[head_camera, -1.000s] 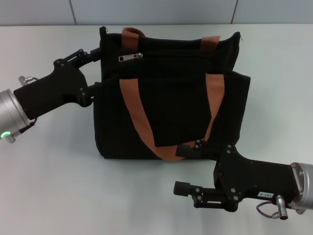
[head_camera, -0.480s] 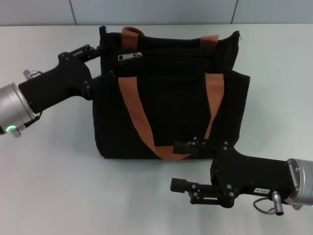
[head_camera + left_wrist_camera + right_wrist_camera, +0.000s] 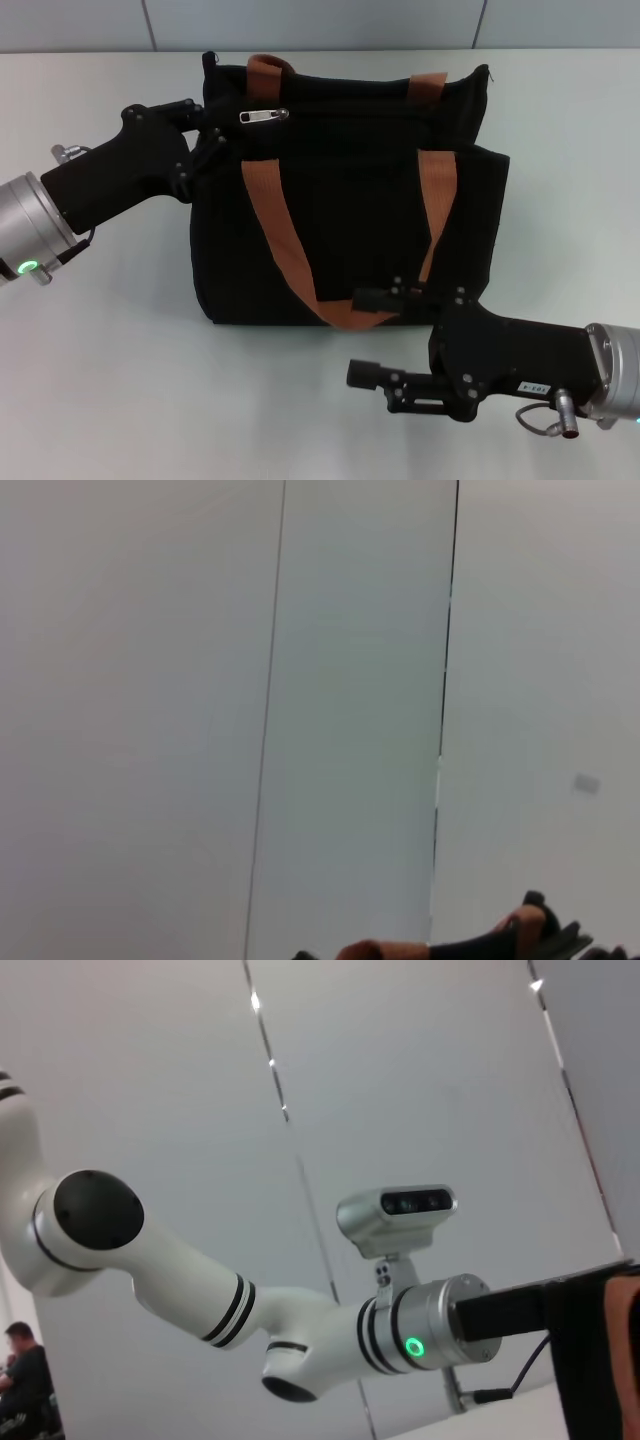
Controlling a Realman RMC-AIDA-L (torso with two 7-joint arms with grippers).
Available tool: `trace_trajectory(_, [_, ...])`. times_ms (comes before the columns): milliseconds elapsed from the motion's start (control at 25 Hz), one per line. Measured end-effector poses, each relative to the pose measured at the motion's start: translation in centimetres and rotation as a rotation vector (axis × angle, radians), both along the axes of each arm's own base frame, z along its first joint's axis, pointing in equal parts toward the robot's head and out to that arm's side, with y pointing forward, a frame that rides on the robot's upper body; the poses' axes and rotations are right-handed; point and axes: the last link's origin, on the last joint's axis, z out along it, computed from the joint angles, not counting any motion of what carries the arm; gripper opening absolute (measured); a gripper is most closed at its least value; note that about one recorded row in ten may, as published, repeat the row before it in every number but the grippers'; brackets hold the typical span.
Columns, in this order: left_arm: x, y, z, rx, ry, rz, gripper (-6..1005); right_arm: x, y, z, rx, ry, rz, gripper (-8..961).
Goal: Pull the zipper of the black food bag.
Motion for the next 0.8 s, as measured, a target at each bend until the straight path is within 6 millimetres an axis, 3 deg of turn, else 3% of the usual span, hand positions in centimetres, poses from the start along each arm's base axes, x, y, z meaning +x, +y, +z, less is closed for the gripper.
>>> trace_trajectory(160, [0.8, -0.1, -0.1, -0.008, -0.055, -0.018, 292, 0.1, 0.1, 0.3, 0.025, 0.031, -0.035, 733])
trace_trajectory(320, [2.3, -0.2, -0.2, -0.033, -0.110, -0.076, 68, 0.3, 0.2, 0.9, 0.053, 0.068, -0.085, 732])
trace_trajectory(800, [5.4, 1.1, -1.7, -0.020, -0.195, -0.122, 22, 0.9, 0.6, 3.0, 0.163, 0.228, -0.226, 729])
